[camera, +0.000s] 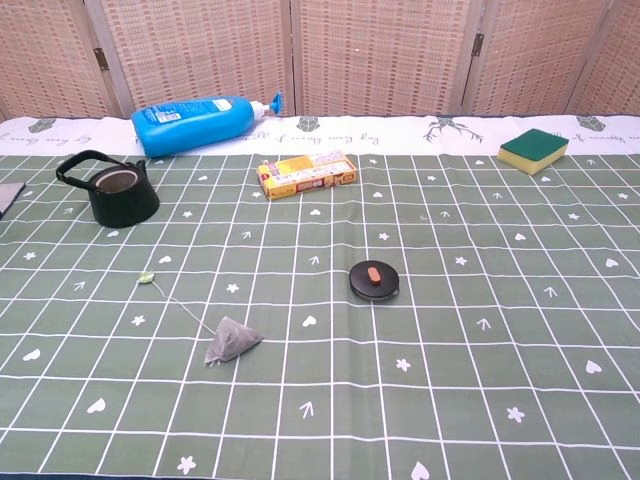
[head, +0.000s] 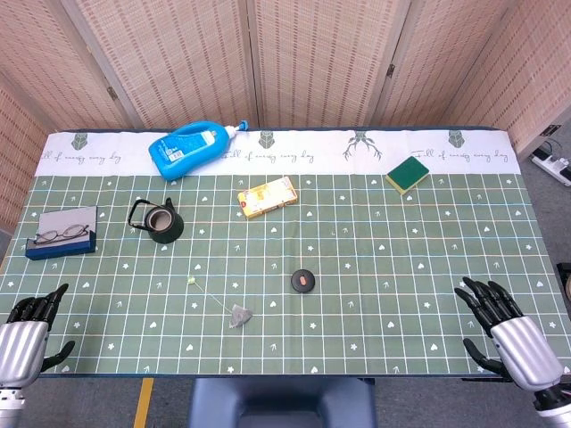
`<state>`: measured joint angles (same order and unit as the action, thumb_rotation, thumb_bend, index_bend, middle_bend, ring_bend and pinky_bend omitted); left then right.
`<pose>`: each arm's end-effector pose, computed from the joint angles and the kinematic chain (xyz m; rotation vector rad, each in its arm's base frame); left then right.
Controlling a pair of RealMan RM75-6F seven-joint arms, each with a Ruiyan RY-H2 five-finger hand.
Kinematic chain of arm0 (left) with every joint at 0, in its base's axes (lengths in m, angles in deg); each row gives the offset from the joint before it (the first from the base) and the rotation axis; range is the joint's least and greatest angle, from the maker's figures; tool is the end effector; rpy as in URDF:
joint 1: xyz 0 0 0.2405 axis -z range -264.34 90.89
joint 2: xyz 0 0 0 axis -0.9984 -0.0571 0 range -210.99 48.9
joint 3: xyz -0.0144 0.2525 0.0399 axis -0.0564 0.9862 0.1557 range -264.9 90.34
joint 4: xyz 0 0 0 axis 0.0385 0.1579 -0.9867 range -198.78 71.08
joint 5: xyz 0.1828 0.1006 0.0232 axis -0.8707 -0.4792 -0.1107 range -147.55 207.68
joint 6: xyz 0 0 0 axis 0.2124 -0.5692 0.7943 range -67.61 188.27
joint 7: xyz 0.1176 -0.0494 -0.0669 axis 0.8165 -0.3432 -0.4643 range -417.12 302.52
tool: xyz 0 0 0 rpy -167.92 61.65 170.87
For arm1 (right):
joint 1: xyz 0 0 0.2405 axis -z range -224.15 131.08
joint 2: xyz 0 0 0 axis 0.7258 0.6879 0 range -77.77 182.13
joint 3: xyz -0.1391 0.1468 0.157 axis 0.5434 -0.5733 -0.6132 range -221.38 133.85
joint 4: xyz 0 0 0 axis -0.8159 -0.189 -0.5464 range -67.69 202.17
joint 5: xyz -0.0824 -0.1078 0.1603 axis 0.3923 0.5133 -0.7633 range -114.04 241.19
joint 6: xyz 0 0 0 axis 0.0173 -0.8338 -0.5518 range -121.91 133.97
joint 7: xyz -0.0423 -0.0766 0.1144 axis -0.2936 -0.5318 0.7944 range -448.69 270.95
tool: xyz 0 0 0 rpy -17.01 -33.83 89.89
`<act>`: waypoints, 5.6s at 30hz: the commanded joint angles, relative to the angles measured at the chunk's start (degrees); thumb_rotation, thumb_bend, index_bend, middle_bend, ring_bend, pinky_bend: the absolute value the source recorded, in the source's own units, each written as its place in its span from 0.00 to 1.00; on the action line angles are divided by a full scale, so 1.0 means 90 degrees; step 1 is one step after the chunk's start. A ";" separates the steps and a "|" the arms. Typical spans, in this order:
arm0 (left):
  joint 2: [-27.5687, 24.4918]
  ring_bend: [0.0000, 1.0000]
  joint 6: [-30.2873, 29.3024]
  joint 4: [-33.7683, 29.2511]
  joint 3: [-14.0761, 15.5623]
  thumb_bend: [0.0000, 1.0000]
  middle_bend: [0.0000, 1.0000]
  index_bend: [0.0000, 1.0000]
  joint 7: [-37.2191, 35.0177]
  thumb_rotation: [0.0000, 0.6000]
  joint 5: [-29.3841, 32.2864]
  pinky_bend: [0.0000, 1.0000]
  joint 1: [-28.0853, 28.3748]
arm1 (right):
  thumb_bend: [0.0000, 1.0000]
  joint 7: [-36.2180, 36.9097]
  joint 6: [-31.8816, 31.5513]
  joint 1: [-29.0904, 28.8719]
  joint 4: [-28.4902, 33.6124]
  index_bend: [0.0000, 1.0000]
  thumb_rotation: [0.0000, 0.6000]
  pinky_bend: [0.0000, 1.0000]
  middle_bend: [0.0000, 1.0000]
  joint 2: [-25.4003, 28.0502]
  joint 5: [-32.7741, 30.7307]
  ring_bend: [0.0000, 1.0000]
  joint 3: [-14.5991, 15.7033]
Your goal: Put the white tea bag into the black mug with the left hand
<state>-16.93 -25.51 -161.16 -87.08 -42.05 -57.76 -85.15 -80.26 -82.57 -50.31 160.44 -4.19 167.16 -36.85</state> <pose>-0.3018 0.1512 0.1447 -1.4697 -0.8153 -0.7218 -0.2925 -0.1330 0.1683 1.6815 -0.9426 0.9821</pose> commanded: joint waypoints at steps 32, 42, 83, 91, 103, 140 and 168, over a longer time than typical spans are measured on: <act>0.2601 1.00 0.1241 0.2696 -0.0560 0.33 1.00 0.53 -0.1260 1.00 -0.0826 1.00 0.2049 | 0.42 0.0367 -0.1258 0.0352 -0.0616 0.00 1.00 0.00 0.00 -0.0071 0.1096 0.00 0.0224; 0.3382 1.00 0.1433 0.3838 -0.0541 0.33 1.00 0.47 -0.1151 1.00 -0.0726 1.00 0.2428 | 0.42 0.0128 -0.1650 0.0527 -0.0813 0.00 1.00 0.00 0.00 -0.0243 0.1409 0.00 0.0249; 0.4731 1.00 0.2072 0.5931 -0.0384 0.33 1.00 0.52 -0.1882 1.00 -0.0126 1.00 0.3172 | 0.42 0.0059 -0.1711 0.0501 -0.0924 0.00 1.00 0.00 0.00 -0.0278 0.1681 0.00 0.0360; 0.4809 1.00 0.2048 0.6078 -0.0353 0.34 1.00 0.55 -0.1892 1.00 -0.0097 1.00 0.3214 | 0.42 0.0060 -0.1707 0.0494 -0.0921 0.00 1.00 0.00 0.00 -0.0275 0.1673 0.00 0.0361; 0.4907 1.00 0.1913 0.6368 -0.0328 0.39 1.00 0.60 -0.2192 1.00 -0.0077 1.00 0.3225 | 0.42 0.0017 -0.1630 0.0465 -0.0876 0.00 1.00 0.00 0.00 -0.0268 0.1665 0.00 0.0369; 0.4287 1.00 0.1147 0.5673 -0.0509 0.48 1.00 0.65 -0.2113 1.00 -0.0064 1.00 0.3190 | 0.42 -0.0073 -0.1508 0.0416 -0.0781 0.00 1.00 0.00 0.00 -0.0266 0.1620 0.00 0.0362; 0.2527 1.00 0.1256 0.2634 -0.1785 0.49 1.00 0.66 -0.0201 1.00 0.0561 1.00 0.3877 | 0.42 0.0160 -0.1426 0.0301 -0.0773 0.00 1.00 0.00 0.00 -0.0181 0.1548 0.00 0.0354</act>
<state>6.59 -15.01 -136.57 -102.20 -44.59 -53.59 -51.08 -79.19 -95.30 -47.51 153.59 -5.94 181.34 -33.57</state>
